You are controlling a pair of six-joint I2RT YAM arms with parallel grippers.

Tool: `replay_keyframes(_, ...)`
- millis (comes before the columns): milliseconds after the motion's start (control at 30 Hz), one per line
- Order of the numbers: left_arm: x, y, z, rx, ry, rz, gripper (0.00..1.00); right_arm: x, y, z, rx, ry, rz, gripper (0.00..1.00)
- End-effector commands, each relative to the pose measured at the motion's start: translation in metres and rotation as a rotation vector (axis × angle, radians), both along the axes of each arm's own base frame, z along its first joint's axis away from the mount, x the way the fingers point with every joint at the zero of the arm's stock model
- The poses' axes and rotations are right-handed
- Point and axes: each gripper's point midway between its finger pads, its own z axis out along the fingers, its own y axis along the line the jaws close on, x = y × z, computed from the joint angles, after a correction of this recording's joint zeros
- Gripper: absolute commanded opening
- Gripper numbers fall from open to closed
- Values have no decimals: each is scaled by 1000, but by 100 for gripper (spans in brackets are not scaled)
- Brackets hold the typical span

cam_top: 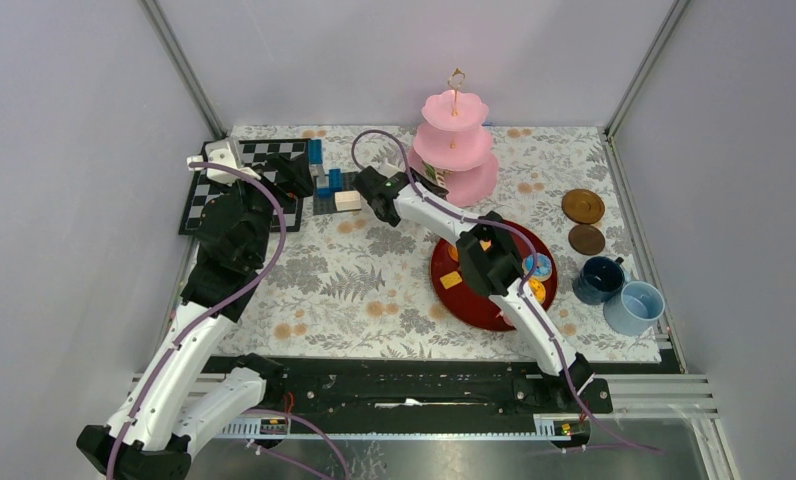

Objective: Serve the afternoon tea

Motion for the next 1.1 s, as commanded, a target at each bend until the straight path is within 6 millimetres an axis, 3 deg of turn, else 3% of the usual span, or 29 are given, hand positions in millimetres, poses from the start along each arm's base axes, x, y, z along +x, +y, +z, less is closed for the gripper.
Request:
replay_keyframes(0,0,-2,14,-21,-42,-15,99,14,-3,14,-16,-52,-16,23)
replay_keyframes(267,1,-4,13,-20,-36,-22,99,14,3,2,38,-7,1,30)
replay_keyframes(833,1,-5,13,-23,-36,-35,99,8,10,23,91,-20,15,53)
replay_keyframes(1067,2,-6,13,-23,-37,-41,99,4,15,33,120,-28,23,57)
